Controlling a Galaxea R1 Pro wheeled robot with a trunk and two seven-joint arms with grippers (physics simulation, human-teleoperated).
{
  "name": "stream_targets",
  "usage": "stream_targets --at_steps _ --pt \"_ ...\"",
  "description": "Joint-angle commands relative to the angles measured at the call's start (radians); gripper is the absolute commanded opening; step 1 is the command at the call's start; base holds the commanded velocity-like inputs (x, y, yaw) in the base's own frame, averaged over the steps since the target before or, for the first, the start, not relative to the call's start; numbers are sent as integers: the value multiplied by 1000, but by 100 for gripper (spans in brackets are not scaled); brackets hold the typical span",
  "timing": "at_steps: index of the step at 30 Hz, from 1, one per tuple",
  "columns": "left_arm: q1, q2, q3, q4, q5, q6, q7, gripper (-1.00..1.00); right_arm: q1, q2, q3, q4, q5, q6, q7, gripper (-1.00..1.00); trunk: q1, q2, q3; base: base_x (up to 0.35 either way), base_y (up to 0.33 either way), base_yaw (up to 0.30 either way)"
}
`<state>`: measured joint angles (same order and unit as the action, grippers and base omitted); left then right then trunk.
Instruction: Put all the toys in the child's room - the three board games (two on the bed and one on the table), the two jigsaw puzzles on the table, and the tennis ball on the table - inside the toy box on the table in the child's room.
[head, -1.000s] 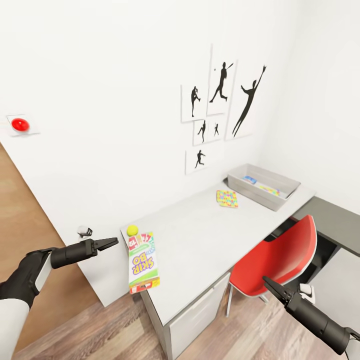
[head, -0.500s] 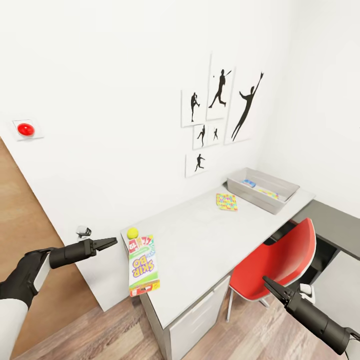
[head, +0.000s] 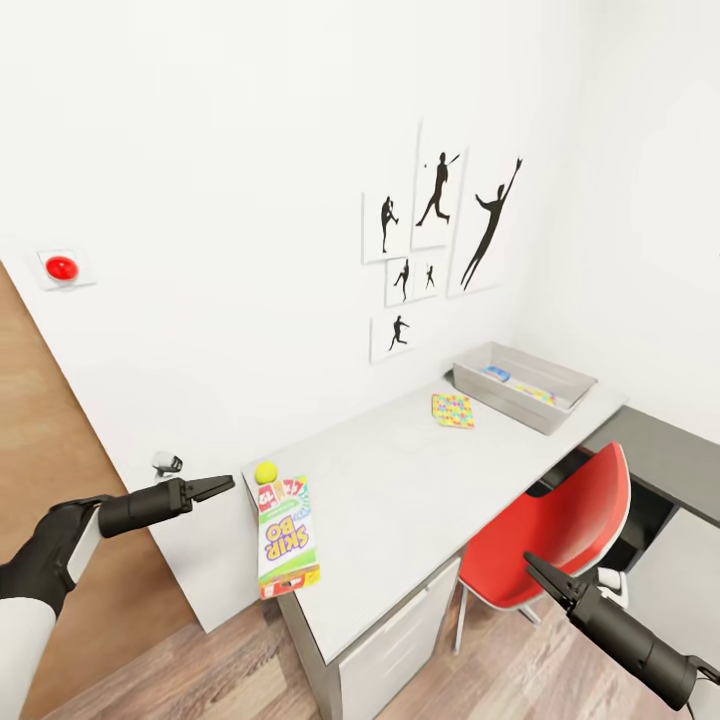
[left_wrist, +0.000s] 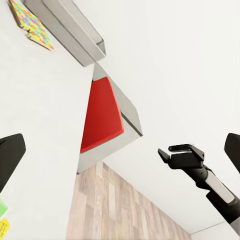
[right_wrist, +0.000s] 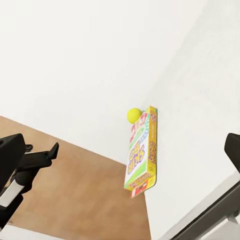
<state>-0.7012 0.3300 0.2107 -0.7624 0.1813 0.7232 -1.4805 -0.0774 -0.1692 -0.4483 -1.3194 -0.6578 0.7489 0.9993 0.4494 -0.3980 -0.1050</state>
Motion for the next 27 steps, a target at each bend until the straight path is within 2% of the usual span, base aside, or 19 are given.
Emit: stream_targets --at_steps 1,20,27 --pt "0 -1 0 1 1 10 -3 100 -1 0 -1 1 -3 6 1 100 1 -2 0 0 0 0" --pt "0 -8 1 15 3 9 -3 100 -1 4 -1 3 -3 6 1 100 1 -2 31 0 0 0" --pt "0 -7 2 15 3 9 -3 100 -1 4 -1 8 -3 5 -2 100 1 -2 35 0 0 0"
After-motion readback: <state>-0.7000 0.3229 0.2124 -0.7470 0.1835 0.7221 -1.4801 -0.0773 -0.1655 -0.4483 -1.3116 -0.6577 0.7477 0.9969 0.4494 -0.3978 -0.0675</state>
